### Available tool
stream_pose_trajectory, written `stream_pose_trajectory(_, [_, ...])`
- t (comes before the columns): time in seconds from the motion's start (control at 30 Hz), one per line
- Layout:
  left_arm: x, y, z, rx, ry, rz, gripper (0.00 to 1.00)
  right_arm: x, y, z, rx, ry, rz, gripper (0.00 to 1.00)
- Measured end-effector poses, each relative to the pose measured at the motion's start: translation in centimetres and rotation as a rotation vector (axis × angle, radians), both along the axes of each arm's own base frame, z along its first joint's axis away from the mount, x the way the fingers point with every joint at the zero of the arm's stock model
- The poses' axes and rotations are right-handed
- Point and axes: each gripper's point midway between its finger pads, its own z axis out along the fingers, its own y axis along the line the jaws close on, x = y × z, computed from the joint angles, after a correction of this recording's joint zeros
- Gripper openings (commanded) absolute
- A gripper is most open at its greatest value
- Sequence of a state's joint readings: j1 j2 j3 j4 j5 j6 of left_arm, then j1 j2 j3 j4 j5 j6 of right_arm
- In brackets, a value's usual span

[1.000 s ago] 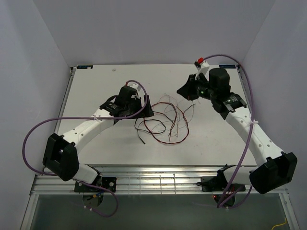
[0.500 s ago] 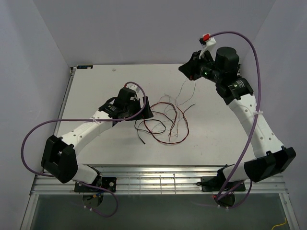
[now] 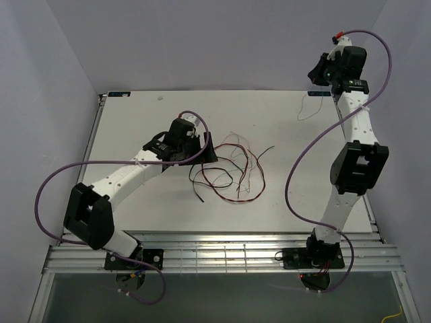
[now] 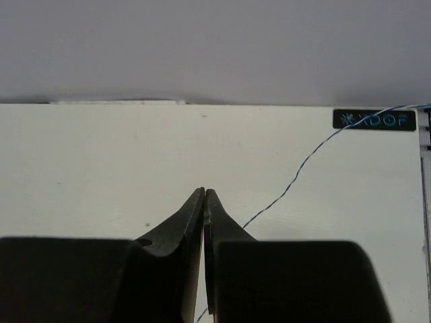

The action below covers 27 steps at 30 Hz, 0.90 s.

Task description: Untangle the cables

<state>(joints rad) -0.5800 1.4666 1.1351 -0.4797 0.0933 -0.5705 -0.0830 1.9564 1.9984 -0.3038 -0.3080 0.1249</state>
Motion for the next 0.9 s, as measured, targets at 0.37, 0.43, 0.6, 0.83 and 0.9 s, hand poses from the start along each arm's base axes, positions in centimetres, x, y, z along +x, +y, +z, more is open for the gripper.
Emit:
stream_pose_trajectory(0.37, [2.7, -1.3, -2.1, 0.070, 0.044, -0.021, 0.98, 4.6, -4.4, -18.0, -0.027, 0.298, -0.134, 0.76])
stream_pose_trajectory(0.43, [2.8, -1.1, -2.9, 0.085, 0.062, -0.012, 0.98, 4.6, -4.4, -17.6, -0.039, 0.295, -0.144, 0.91])
stream_pose_trajectory(0.6, [3.9, -0.1, -4.3, 0.088, 0.114, 0.024, 0.98, 1.5, -3.5, -13.3, -0.074, 0.246, -0.131, 0.90])
stream_pose_trajectory(0.83, [5.5, -0.1, -4.5, -0.027, 0.155, 0.028, 0.98, -11.0, 8.7, -5.7, -0.152, 0.076, 0.190, 0.90])
stream_pose_trajectory(0.9, [5.4, -0.9, -4.3, -0.063, 0.161, 0.001, 0.98, -15.8, 14.2, -6.8, -0.147, 0.072, 0.377, 0.90])
